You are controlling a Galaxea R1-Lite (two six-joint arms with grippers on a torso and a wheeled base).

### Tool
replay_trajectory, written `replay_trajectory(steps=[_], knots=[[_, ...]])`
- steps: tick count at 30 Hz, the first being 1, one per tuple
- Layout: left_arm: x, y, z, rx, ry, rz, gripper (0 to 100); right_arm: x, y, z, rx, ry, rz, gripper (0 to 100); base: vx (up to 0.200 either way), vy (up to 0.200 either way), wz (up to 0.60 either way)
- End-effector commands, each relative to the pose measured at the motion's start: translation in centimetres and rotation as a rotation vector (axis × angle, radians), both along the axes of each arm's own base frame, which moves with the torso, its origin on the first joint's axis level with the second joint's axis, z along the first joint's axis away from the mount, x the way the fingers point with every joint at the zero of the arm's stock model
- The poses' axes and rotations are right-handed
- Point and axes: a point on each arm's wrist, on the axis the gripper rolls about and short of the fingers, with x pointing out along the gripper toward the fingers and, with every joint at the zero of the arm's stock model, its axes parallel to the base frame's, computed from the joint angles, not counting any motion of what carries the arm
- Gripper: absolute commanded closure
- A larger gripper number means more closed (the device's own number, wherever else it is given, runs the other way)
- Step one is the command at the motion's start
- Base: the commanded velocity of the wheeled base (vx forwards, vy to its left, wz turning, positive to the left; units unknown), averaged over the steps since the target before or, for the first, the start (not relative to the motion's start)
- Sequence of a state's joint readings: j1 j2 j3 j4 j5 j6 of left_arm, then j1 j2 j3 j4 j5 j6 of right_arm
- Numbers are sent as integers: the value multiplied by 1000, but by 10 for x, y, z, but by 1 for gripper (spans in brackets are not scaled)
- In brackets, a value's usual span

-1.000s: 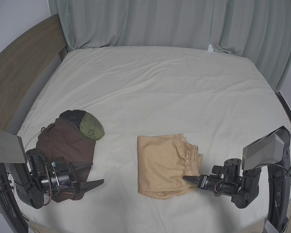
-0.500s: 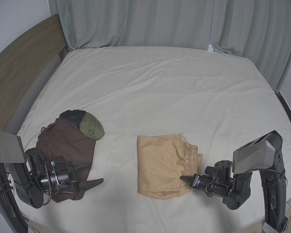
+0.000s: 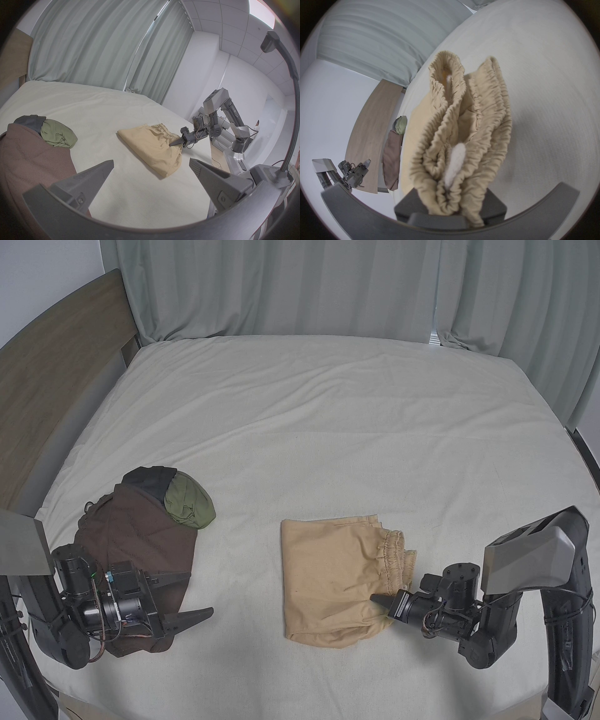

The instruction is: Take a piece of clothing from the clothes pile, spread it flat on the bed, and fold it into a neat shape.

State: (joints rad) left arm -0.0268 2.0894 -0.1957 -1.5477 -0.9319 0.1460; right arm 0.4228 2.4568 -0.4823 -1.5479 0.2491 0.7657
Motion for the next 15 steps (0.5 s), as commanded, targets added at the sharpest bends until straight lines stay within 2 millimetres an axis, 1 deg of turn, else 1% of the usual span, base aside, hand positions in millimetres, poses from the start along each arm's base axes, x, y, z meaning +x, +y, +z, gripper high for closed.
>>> replay_trajectory(steps=[1,3,4,5,7,9,10,13,15], knots=[[0,0,-1,1,4,0,0,-1,5,41,55,-109,25,100,0,0,0],[0,0,-1,1,3,0,0,-5,7,60,81,-152,52,100,0,0,0],[0,0,-1,1,1,-1,0,-6,8,62,84,-156,58,100,0,0,0],[0,0,-1,1,3,-2,0,-9,10,73,101,-182,81,100,0,0,0],[0,0,-2,1,6,-2,0,-12,11,85,123,-212,111,100,0,0,0],[0,-1,-2,2,8,-4,0,-13,13,94,136,-241,128,100,0,0,0],[0,-1,-2,2,8,-4,0,-13,13,95,138,-244,128,100,0,0,0],[-1,-1,-3,1,12,-6,0,-13,15,111,169,-296,171,100,0,0,0],[-1,-2,-3,1,15,-8,0,-13,15,115,176,-306,183,100,0,0,0]])
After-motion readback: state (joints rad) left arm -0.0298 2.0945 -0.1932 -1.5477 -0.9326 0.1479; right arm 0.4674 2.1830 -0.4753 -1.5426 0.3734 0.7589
